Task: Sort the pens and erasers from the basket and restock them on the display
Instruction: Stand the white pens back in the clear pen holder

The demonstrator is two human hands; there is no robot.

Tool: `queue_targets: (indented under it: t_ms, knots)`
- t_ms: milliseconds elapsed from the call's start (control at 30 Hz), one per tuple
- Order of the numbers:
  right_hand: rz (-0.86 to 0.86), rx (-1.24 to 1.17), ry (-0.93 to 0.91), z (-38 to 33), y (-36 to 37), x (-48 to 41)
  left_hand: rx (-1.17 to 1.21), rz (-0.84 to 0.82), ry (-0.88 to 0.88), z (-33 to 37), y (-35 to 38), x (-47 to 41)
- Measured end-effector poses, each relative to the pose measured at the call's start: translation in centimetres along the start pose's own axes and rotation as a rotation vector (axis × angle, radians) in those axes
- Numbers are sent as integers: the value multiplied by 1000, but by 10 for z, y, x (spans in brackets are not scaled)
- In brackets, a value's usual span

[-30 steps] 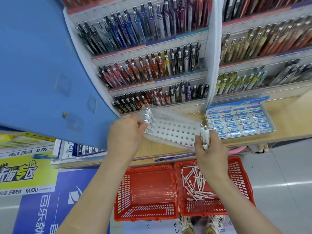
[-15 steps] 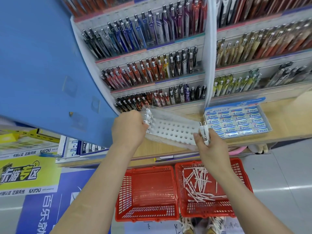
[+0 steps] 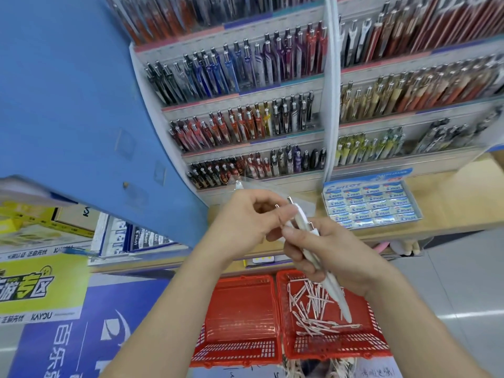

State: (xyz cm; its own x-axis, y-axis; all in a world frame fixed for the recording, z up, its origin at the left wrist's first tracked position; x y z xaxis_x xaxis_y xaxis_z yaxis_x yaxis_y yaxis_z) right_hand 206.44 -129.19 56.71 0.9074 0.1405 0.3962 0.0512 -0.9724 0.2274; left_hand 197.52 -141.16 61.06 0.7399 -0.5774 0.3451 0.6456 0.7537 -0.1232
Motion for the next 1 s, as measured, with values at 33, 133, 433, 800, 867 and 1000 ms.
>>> queue_targets:
  t_ms: [33,133,433,800,867,1000]
  knots:
    - [-7,-24,4,-1,0,1,9,52,21,1,-5,2]
    - [8,-77,23,0,-4,4,80,214,78,2,-25,3]
    - [304,8,-111,6,-2,0,166,249,40,2,-49,11]
    - [648,-190,65,20,-14,-12,-261,478,183,-7,-75,-16]
    - [641,-380,93,23,-20,-12,-479,476,218,-13,-71,-25]
    - [544,-531,86,31,-25,-8,-733,445,302,-21,-59,-38]
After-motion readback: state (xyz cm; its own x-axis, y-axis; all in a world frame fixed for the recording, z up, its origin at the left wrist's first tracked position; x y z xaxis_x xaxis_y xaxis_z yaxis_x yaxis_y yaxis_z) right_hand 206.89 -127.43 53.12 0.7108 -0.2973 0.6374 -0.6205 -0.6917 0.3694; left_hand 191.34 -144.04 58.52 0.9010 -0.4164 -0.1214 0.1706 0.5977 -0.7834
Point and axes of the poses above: each hand's wrist, its own x-axis away from the middle knuckle, its own y-axis out of the palm, z = x × y, the point moved 1 cm from there along -x, towards the middle knuckle, and after that the axes turned 10 degrees about x, right-handed, at the moved point
